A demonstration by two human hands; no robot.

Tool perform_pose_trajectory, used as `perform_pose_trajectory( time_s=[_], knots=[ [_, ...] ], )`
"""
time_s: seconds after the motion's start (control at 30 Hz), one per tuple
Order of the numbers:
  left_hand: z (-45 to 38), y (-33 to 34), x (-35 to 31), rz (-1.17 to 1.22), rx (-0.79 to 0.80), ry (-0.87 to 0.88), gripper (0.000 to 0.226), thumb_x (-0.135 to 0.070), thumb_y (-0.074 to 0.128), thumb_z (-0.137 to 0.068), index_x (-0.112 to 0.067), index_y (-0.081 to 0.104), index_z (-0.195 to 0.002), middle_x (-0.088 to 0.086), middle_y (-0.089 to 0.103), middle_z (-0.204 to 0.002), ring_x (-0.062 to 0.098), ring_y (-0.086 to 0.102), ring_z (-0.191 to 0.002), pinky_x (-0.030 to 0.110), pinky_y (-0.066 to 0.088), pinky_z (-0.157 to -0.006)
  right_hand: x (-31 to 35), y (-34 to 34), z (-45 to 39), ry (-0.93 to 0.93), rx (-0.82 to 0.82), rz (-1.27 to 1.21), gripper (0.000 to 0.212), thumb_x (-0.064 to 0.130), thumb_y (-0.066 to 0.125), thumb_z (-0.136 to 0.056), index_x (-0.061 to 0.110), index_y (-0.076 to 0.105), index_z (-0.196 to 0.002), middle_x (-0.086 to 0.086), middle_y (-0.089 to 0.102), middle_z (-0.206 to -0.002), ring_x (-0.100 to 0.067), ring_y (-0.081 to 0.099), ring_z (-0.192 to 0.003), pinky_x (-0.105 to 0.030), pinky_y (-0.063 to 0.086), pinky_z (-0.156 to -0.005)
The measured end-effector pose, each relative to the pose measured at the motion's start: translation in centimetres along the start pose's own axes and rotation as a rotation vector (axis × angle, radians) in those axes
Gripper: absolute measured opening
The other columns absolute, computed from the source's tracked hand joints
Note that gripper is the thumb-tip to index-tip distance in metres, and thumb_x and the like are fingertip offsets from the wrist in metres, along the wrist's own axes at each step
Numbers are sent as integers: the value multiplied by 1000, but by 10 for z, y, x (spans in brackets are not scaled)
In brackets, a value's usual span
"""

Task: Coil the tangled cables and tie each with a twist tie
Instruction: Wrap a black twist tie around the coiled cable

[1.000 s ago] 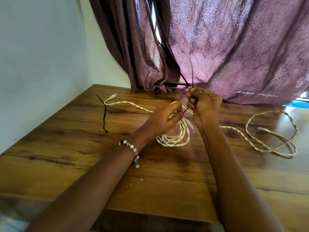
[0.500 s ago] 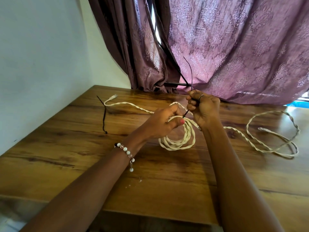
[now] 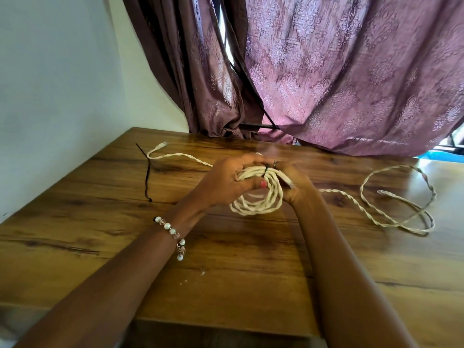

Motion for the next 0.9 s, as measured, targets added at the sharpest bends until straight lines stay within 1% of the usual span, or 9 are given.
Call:
perform_pose_trajectory(
  time_s=[0.1,0.23,0.37,0.5,0.53,0.6,0.7,0.8,0.9],
  knots=[
    [1,-13,-1,-74,-108,40,36,-24,69,-84,-6,64,-116,-7,69,-103,0,65,-92,17,51,-79,-5,19,7,31,89,-12,27,1,37,-88,-8,61,-80,-18,66,-64,-21,67,-53,-28,55,-45],
    [1,-23,4,-230,-247,111,29,-15,64,-86,-1,68,-111,2,59,-103,2,57,-94,15,46,-84,-14,27,3,70,166,24,55,6,35,-98,1,71,-58,-9,62,-52,-13,60,-41,-23,53,-41],
    [1,-27,14,-246,-321,11,26,-6,67,-84,-4,68,-110,4,66,-101,8,61,-91,19,51,-81,-14,24,2,24,111,97,39,-2,42,-95,-1,69,-66,-13,62,-60,-17,61,-48,-26,55,-49],
    [1,-27,19,-236,-355,-114,26,-12,71,-83,-5,69,-108,4,72,-96,10,65,-84,18,51,-76,7,-5,-1,-255,-224,674,9,-1,61,-86,-4,64,-79,-10,65,-68,-22,60,-62,-36,56,-58],
    [1,-29,22,-237,-368,-148,26,-13,71,-83,-5,70,-108,3,71,-96,11,65,-84,20,51,-76,17,-15,0,-318,-374,721,14,7,64,-87,0,66,-75,-10,67,-70,-23,61,-63,-42,57,-61],
    [2,-33,34,-189,-385,-250,26,-14,72,-82,-6,70,-106,4,71,-97,14,66,-86,25,52,-78,38,-22,11,-496,-511,583,15,14,64,-89,11,68,-74,-5,69,-72,-18,60,-64,-36,54,-62],
    [4,-38,52,-42,-416,-389,24,-10,72,-82,-5,70,-105,8,72,-92,10,67,-73,27,55,-70,69,13,35,-846,-258,629,6,6,73,-80,10,68,-80,1,67,-71,-7,59,-61,-24,50,-58],
    [8,-41,56,103,-461,-455,19,-3,70,-82,-3,71,-101,5,70,-77,-5,55,-49,16,46,-53,51,57,41,-1005,92,1159,15,1,76,-72,12,72,-80,1,66,-80,-11,60,-71,-26,49,-63],
    [12,-42,59,218,-465,-538,14,4,64,-83,-6,73,-86,1,65,-63,1,53,-47,18,42,-48,27,71,31,-1129,173,1507,28,-5,66,-69,17,74,-84,0,64,-85,-21,58,-79,-27,42,-69]
  ],
)
Point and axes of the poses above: each hand's wrist, its own z-axis away from the middle knuckle, its own y-axis out of the palm, x = y × z, the point moved 7 cm from there along -z, towards the middle knuckle
